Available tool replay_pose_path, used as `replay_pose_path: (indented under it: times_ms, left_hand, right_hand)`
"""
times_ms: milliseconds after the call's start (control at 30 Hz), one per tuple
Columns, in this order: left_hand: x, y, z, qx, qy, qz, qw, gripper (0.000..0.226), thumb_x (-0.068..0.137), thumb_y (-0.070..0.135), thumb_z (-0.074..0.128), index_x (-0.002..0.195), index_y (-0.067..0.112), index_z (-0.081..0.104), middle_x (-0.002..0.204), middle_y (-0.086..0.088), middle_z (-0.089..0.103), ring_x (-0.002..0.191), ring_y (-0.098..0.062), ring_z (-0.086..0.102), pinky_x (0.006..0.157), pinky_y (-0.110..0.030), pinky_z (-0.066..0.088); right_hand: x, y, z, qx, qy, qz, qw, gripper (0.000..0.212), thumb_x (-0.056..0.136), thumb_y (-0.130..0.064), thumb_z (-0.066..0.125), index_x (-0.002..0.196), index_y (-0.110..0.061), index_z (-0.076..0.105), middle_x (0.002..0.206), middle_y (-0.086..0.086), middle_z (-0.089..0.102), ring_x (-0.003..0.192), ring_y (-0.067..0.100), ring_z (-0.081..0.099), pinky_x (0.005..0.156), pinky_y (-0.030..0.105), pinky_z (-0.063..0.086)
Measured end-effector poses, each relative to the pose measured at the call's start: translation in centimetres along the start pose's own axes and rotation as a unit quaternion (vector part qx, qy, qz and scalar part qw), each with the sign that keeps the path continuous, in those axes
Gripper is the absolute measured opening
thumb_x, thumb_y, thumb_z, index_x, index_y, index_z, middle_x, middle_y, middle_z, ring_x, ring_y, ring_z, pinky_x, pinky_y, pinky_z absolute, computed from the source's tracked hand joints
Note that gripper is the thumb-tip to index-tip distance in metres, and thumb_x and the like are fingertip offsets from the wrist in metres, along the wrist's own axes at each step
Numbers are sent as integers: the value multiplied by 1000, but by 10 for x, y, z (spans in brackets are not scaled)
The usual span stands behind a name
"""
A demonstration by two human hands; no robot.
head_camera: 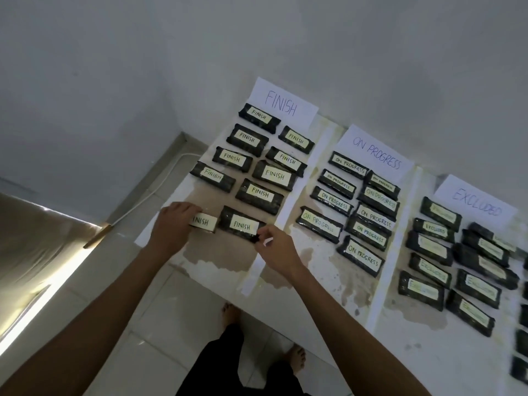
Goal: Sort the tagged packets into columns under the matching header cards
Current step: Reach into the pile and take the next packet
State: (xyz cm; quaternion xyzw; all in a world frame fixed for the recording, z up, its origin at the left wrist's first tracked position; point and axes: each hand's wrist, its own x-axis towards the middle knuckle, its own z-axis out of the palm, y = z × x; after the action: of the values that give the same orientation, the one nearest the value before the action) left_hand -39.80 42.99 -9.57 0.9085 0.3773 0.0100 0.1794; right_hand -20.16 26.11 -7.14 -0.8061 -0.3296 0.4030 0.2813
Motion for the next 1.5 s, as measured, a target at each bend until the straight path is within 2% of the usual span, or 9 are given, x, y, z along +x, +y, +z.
replay_pose_path:
  times_ms: [133,367,533,667,767,1033,1167,1400,1500]
  left_hand:
    - [29,-20,-1,10,-14,-27,999,44,67,-8,66,106,13,62,106,-10,64,99,-36,56,75,-43,42]
    - [46,-22,2,8,-41,1,999,52,64,-10,66,112,12,62,113,-14,60,100,-39,54,79,-47,45]
    - [34,-2,-8,-14,-40,-28,999,49,72,6,67,119,10,59,127,-18,53,113,-41,47,90,-52,41]
    - [10,28,-14,-54,-12,7,998,42,74,17,59,114,6,62,120,-20,57,107,-41,53,85,-51,46]
    - [-8,59,-17,-62,-20,38,997,45,75,21,59,117,5,60,121,-19,57,107,-40,53,87,-51,47]
    - [-49,165,-7,-74,-30,101,992,43,78,21,65,119,9,59,126,-14,56,116,-36,48,94,-49,43]
    - [-73,224,10,-94,-46,133,986,47,74,30,52,117,12,60,125,-10,56,114,-33,50,93,-48,45]
    - [-111,328,56,-76,-81,196,974,41,79,17,64,119,12,58,127,-11,55,116,-34,49,93,-45,42]
    - [-125,371,79,-74,-94,218,969,41,80,16,64,120,11,58,128,-10,55,117,-32,49,92,-44,42]
  right_hand:
    - [12,9,3,-51,-5,0,999,22,84,-12,61,106,-13,61,106,2,64,93,17,58,76,23,43]
    - [12,17,-1,-68,0,-1,998,20,84,-7,60,104,-7,61,111,9,63,101,23,57,85,30,46]
    - [-1,14,-14,-72,19,5,997,28,85,-10,60,113,-13,60,113,4,60,94,14,55,85,27,47]
    - [-24,16,-30,-72,37,-11,997,28,87,-15,58,115,-16,59,117,3,59,95,16,58,82,27,48]
    - [-46,22,-45,-86,49,-31,995,31,87,-18,59,118,-17,57,119,2,57,92,17,58,81,31,50]
    - [-118,70,-84,-82,96,-36,991,31,88,-20,60,119,-21,56,117,-1,57,90,14,58,79,28,50]
    - [-158,107,-106,-74,116,-27,990,31,88,-21,60,119,-21,56,117,-1,57,91,13,57,81,28,50]
    - [-232,192,-153,-74,141,10,987,32,88,-21,59,120,-20,55,118,-1,57,93,15,57,81,32,50]
    - [-260,236,-169,-95,146,27,984,32,87,-22,60,119,-20,56,117,0,58,92,15,56,77,27,46]
